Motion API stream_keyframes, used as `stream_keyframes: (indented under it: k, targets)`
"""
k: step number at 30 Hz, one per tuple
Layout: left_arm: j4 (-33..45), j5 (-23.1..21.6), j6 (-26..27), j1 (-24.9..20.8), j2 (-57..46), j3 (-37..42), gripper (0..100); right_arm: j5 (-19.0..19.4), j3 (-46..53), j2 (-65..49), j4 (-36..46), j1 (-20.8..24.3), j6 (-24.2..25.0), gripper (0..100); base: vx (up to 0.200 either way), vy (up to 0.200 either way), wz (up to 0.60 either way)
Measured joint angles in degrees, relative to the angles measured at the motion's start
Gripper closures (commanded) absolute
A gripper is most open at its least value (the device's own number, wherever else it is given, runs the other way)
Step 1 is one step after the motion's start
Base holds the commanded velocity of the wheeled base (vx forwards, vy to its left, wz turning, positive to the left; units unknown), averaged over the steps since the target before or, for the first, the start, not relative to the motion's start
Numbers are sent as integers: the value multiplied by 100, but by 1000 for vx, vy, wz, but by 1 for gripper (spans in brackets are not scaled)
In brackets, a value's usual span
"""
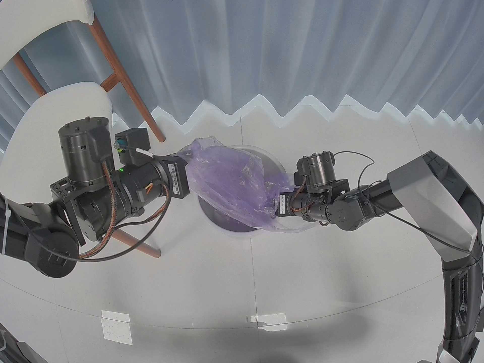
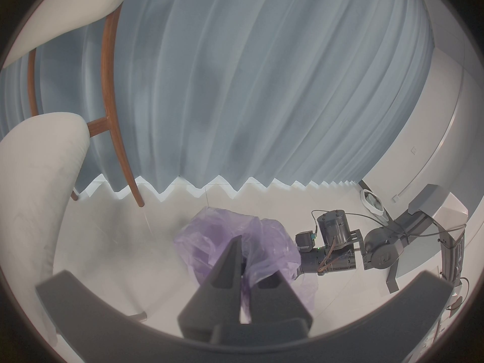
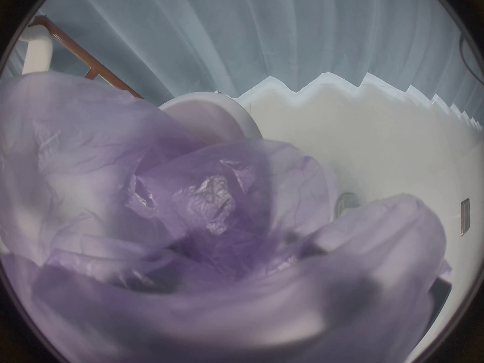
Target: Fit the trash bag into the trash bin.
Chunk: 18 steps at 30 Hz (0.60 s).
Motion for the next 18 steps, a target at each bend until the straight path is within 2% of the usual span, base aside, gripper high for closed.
stream_keyframes:
  k: [11, 18]
  targets:
    - [-11, -38, 4, 6, -57, 168, 100, -91, 45, 66, -59, -12, 18, 100, 0, 0, 0]
    - [-18, -62, -18, -38, -140, 182, 100, -66, 538, -581, -17, -32, -44, 100, 0, 0, 0]
